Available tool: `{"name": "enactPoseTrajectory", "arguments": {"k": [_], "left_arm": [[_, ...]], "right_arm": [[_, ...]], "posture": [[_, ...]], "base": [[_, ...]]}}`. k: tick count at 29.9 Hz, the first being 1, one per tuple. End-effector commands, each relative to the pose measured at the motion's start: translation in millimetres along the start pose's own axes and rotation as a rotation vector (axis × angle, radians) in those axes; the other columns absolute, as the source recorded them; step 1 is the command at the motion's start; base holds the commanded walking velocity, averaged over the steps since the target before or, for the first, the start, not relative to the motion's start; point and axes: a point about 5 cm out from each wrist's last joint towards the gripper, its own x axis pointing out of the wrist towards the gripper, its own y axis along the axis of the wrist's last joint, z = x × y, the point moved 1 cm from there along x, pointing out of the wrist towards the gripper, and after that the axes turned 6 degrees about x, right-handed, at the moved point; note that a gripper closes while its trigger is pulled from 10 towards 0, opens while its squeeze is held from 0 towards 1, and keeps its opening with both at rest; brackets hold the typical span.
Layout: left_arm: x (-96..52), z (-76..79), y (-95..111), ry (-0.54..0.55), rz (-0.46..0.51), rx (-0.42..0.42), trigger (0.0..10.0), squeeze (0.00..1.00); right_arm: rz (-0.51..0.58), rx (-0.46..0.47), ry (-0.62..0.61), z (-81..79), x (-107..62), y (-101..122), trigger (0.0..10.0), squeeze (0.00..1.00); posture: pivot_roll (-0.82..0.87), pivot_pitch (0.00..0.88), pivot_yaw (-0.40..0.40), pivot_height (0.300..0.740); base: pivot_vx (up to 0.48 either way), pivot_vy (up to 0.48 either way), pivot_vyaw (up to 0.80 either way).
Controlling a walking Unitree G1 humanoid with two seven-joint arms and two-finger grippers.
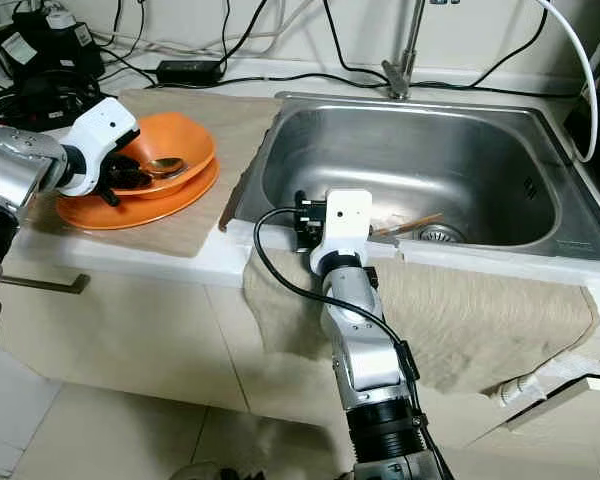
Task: Kitchen organization
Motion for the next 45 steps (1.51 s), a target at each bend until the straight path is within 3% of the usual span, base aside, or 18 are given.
{"name": "enactPoseTrajectory", "arguments": {"k": [1,14,18,19,20,34,45], "left_arm": [[-3.8,-6.7,8,0.031,0.027,0.009,0.0,0.0],[-1.8,-6.1,9,0.046,0.069,-0.029,0.0,0.0],[-1.7,-7.2,8,0.071,0.05,0.006,0.0,0.0],[-2.0,-8.3,8,0.084,0.043,0.015,6.5,0.46],[-2.4,-9.0,8,0.088,0.041,0.021,10.0,1.0],[-1.5,-9.7,4,0.107,0.024,0.02,10.0,1.0],[0.8,-5.3,-3,0.054,-0.036,0.038,10.0,1.0]], "right_arm": [[0.006,0.008,0.011,-5.4,2.3,1,10.0,0.0],[0.002,0.011,0.008,-5.4,1.5,0,10.0,0.0],[0.002,0.009,0.008,-4.7,1.3,0,10.0,0.0],[0.002,0.009,0.009,-4.7,1.4,0,10.0,0.0],[0.002,0.009,0.009,-4.8,1.4,0,10.0,0.0],[0.0,0.01,0.01,-5.5,1.2,-1,10.0,0.0],[0.0,0.008,0.013,-5.6,1.8,-1,10.0,0.0]], "posture": [[0.08,0.0,0.075,0.74],[0.07,0.01,0.075,0.74],[0.07,0.012,0.071,0.74],[0.08,0.012,0.071,0.74],[0.08,0.012,0.071,0.74],[0.07,0.014,0.073,0.74],[0.07,0.003,0.073,0.74]], "base": [[0.0,0.0,0.0],[0.0,0.0,0.0],[0.0,0.0,0.0],[0.0,0.0,0.0],[0.0,0.0,0.0],[0.0,0.0,0.0],[0.0,0.0,0.0]]}}
